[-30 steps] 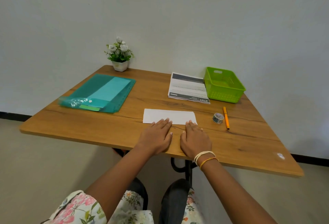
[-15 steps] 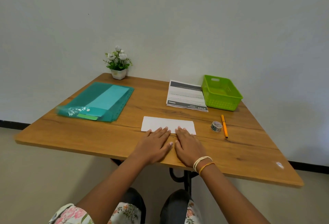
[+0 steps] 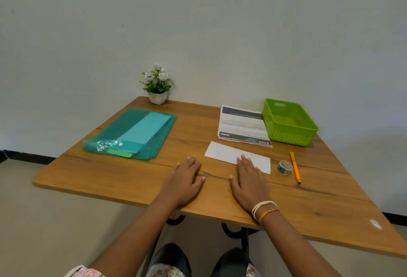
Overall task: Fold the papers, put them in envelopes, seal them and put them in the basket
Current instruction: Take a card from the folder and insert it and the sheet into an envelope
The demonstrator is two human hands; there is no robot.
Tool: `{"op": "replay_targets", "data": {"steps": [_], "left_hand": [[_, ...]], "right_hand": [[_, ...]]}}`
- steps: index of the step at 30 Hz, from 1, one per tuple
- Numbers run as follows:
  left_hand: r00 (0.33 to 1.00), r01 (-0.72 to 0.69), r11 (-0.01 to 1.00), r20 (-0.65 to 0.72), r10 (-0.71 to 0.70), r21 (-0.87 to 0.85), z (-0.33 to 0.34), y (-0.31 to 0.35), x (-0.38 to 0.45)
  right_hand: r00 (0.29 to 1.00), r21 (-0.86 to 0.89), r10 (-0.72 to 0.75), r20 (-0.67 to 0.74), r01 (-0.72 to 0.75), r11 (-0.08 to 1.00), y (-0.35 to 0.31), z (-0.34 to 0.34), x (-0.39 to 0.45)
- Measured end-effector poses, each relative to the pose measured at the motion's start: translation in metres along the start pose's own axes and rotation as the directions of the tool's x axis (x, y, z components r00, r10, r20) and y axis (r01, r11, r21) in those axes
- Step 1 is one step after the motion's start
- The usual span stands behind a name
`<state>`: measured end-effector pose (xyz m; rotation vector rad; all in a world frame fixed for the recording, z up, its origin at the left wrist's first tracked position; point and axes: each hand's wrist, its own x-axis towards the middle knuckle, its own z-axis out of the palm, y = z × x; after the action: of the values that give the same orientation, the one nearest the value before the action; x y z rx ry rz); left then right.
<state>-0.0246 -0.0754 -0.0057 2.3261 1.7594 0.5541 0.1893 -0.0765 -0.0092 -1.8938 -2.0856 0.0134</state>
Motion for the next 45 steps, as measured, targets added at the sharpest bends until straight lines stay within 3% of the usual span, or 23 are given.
{"op": "replay_targets", "data": {"steps": [4, 9, 11, 14, 16, 19, 24, 27, 31, 36, 40, 45], "left_hand": [[0.962, 0.038, 0.998, -0.273, -0.025, 0.041, -0.01, -0.027, -0.002], [0.862, 0.275, 0.953, -0.472, -0.184, 0.131, -0.037, -0.098, -0.01], [0.82, 0.423, 0.899, -0.469, -0.328, 0.112, -0.046, -0.118, -0.016], [0.783, 0.572, 0.817, -0.342, -0.52, 0.067, -0.046, -0.129, -0.016], [0.82, 0.533, 0.838, -0.316, -0.477, 0.116, -0.041, -0.127, -0.015], [0.852, 0.428, 0.895, -0.387, -0.352, 0.128, -0.039, -0.127, -0.015], [0.824, 0.288, 0.958, -0.511, -0.246, 0.003, -0.045, -0.125, -0.02], [0.796, 0.246, 0.968, -0.561, -0.227, -0.042, -0.043, -0.129, -0.02], [0.74, 0.294, 0.954, -0.62, -0.262, -0.053, -0.047, -0.129, -0.021], [0.779, 0.257, 0.95, -0.545, -0.312, -0.176, -0.05, -0.125, -0.022], [0.858, 0.305, 0.918, -0.345, -0.381, -0.254, -0.05, -0.128, -0.021], [0.846, 0.395, 0.853, -0.227, -0.483, -0.34, -0.053, -0.132, -0.021]], "right_hand": [[0.995, 0.159, -0.096, -0.005, 0.095, 0.983, -0.043, 0.01, 0.006], [0.968, 0.25, -0.245, -0.049, 0.249, 0.936, -0.105, 0.026, 0.032], [0.95, 0.276, -0.301, -0.086, 0.313, 0.909, -0.128, 0.033, 0.043], [0.932, 0.363, -0.327, -0.158, 0.363, 0.858, -0.168, 0.043, 0.063], [0.933, 0.428, -0.328, -0.15, 0.36, 0.829, -0.193, 0.046, 0.079], [0.94, 0.442, -0.34, 0.03, 0.293, 0.848, -0.225, 0.048, 0.111], [0.906, 0.09, -0.302, 0.296, 0.288, 0.953, -0.237, 0.044, 0.152], [0.864, 0.15, -0.298, 0.405, 0.259, 0.954, -0.229, 0.038, 0.16], [0.809, 0.212, -0.342, 0.478, 0.271, 0.939, -0.216, 0.024, 0.156], [0.809, 0.143, -0.357, 0.467, 0.329, 0.933, -0.195, 0.011, 0.143], [0.867, 0.202, -0.388, 0.312, 0.338, 0.919, -0.179, 0.009, 0.123], [0.891, 0.29, -0.435, 0.127, 0.386, 0.876, -0.167, 0.01, 0.098]]}}
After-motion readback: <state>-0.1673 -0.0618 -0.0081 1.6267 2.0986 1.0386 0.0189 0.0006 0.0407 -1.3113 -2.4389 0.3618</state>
